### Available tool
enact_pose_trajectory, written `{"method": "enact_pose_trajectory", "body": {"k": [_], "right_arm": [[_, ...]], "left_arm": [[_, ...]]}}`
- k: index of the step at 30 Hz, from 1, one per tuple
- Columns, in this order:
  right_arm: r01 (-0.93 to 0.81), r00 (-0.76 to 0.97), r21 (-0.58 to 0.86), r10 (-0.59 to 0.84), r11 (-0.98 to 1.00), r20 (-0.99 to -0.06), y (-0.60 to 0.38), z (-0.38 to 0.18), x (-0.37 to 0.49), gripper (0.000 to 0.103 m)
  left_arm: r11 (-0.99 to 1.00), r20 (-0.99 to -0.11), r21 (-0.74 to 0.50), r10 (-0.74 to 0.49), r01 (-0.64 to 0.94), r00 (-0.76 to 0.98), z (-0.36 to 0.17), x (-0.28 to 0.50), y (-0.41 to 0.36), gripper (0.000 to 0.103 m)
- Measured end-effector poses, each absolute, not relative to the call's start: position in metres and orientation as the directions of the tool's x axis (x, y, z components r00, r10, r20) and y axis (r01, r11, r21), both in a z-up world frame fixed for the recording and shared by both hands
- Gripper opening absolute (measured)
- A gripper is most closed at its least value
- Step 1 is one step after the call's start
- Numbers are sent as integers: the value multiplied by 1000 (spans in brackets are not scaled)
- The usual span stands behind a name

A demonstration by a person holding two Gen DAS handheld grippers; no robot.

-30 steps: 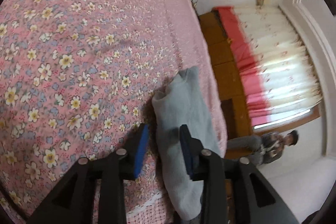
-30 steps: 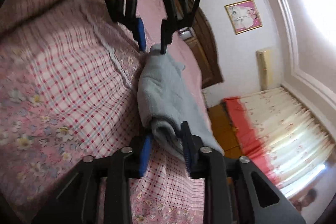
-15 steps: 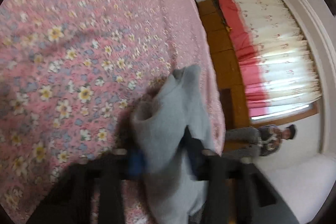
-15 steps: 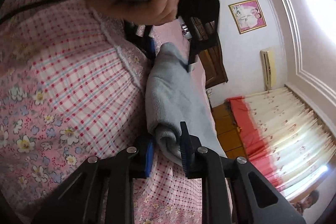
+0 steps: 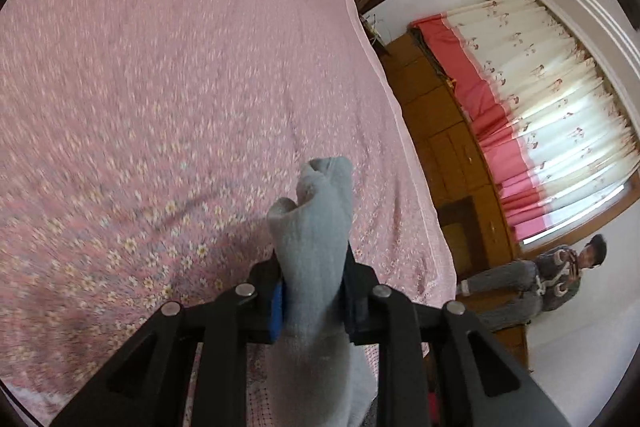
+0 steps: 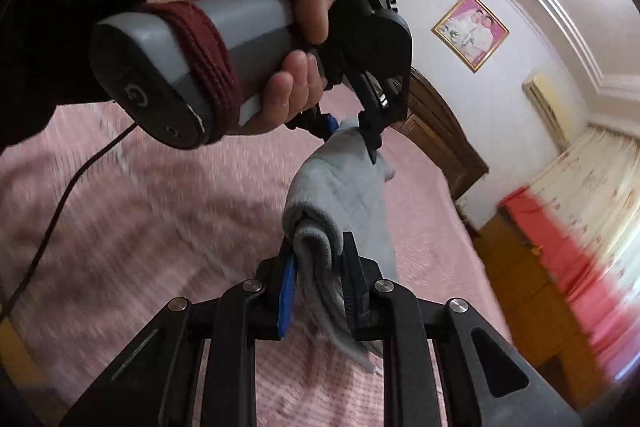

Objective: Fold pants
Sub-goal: 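Lift the folded grey pants off the bed with both grippers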

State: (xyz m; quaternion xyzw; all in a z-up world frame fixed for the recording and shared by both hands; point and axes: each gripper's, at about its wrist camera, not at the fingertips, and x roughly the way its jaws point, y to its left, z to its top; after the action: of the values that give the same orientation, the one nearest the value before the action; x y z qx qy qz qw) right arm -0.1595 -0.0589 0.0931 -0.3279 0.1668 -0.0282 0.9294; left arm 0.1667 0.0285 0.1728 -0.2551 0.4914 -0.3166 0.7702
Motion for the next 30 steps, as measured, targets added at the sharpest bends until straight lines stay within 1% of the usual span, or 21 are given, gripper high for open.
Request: {"method": "enact_pose_trajectory", "body": {"k": [3, 7, 10, 13, 15, 17, 19, 20, 22, 24, 27, 30], "right_arm": [[-47, 946, -533, -134, 845, -296, -76, 108, -162, 21], [-73, 919, -266, -39, 961, -392, -121, 122, -166, 21], [-41, 912, -206, -48, 978, -407, -149, 124, -171, 21], [9, 896, -182, -89, 983, -435, -186, 122, -168, 21], [42, 871, -78, -75, 996, -486, -230, 121, -161, 21], [81, 838, 63, -34, 995, -544, -282, 117, -157, 21], [115, 818, 141, -13, 983, -575, -318, 115, -153, 20], [139, 810, 162, -18, 977, -586, -336, 114, -153, 20], [146, 799, 152, -26, 977, -601, -351, 114, -151, 20], [127, 793, 101, -40, 987, -608, -347, 117, -148, 20], [54, 805, -12, -51, 998, -591, -300, 121, -142, 20], [-27, 839, -146, -57, 989, -541, -237, 127, -142, 20]], "left_arm": [[696, -623, -671, -717, 256, 313, 195, 164, 15, 23], [735, -679, -600, -677, 315, 285, 217, 152, -44, 23], [751, -712, -571, -654, 332, 256, 219, 153, -79, 23], [763, -752, -549, -629, 341, 197, 206, 157, -134, 22], [769, -777, -545, -613, 333, 145, 190, 161, -178, 22], [772, -795, -549, -601, 320, 86, 171, 165, -216, 22], [772, -803, -557, -595, 307, 42, 156, 167, -247, 21], [757, -790, -576, -613, 307, 29, 151, 166, -257, 21], [720, -752, -621, -659, 309, 23, 150, 163, -264, 20], [703, -730, -638, -682, 316, 43, 153, 161, -252, 20], [679, -688, -686, -722, 261, 73, 162, 165, -201, 20], [696, -682, -686, -716, 209, 148, 181, 169, -132, 20]]}}
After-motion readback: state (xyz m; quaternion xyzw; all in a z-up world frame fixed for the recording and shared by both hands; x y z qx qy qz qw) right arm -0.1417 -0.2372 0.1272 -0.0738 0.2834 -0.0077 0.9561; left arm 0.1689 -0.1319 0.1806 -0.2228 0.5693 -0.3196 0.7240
